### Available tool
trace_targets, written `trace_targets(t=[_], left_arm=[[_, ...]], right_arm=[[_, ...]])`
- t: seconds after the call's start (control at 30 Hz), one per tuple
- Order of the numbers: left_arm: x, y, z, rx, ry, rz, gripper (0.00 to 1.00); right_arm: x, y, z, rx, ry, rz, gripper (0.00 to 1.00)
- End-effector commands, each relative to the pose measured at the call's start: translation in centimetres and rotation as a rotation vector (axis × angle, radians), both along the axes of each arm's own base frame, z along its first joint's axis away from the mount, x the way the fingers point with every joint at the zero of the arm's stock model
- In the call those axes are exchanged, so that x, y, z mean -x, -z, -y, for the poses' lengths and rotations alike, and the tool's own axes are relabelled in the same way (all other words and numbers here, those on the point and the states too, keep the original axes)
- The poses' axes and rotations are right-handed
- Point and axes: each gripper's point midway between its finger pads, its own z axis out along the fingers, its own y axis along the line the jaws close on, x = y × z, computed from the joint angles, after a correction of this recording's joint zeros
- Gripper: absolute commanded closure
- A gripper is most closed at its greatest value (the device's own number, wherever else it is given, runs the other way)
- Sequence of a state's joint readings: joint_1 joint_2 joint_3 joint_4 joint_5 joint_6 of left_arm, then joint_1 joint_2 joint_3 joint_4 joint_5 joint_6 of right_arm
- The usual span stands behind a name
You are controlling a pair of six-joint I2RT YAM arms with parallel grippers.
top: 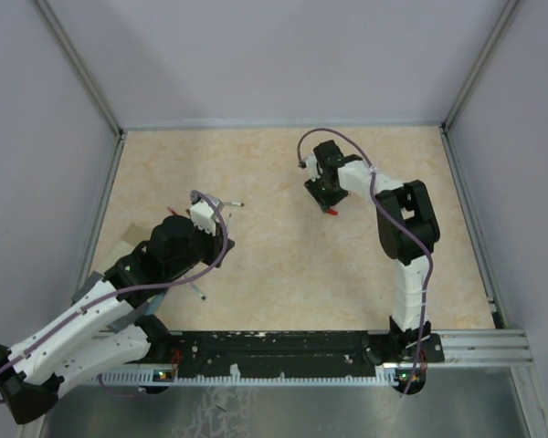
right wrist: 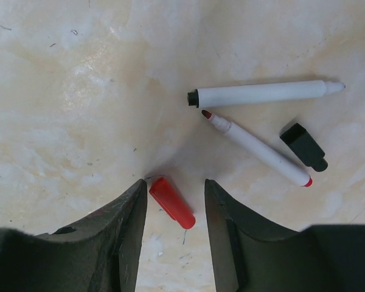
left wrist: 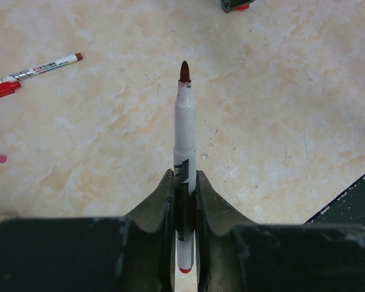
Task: Insert the pens into the pen caps
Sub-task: Insert the pen cap onto the pen.
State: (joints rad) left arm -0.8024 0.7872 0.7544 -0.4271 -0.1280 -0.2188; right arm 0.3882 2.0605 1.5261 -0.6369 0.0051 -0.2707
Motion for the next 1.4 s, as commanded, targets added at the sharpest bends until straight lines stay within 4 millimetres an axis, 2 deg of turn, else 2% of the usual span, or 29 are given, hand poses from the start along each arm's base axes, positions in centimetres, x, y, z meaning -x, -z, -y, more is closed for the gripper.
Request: trace_targets(t=[0.0, 0.43, 0.67, 0.83, 1.0, 1.37], left_arm=[[-0.2, -0.4, -0.1, -0.003, 0.002, 0.02, 1.0], [-0.2, -0.5, -0.1, 0.001, 0.001, 0.024, 1.0], [-0.1, -0.6, 0.0, 0.006, 0.008, 0.025, 1.0], [0.1, -0.6, 0.1, 0.012, 0.015, 0.023, 1.0], [0.1, -0.5, 0.1, 0.011, 0.018, 0.019, 1.0], [0.1, -0.6, 0.1, 0.013, 0.016, 0.022, 1.0]], right_arm=[[-1.0, -0.5, 0.0, 0.001, 0.004, 0.011, 0.58], [2.2, 0.7, 1.5, 0.022, 0.164, -0.057, 0.72], [3.7, 0.1, 1.7, -0.028, 0.291, -0.053, 0.78], [4.8, 0.0, 2.2, -0.03, 0.337, -0.058, 0.7], [6.0, 0.7, 2.4, -0.027, 0.332, -0.089, 0.69], [5.6, 1.9, 2.8, 0.004, 0.339, -0.075, 0.69]])
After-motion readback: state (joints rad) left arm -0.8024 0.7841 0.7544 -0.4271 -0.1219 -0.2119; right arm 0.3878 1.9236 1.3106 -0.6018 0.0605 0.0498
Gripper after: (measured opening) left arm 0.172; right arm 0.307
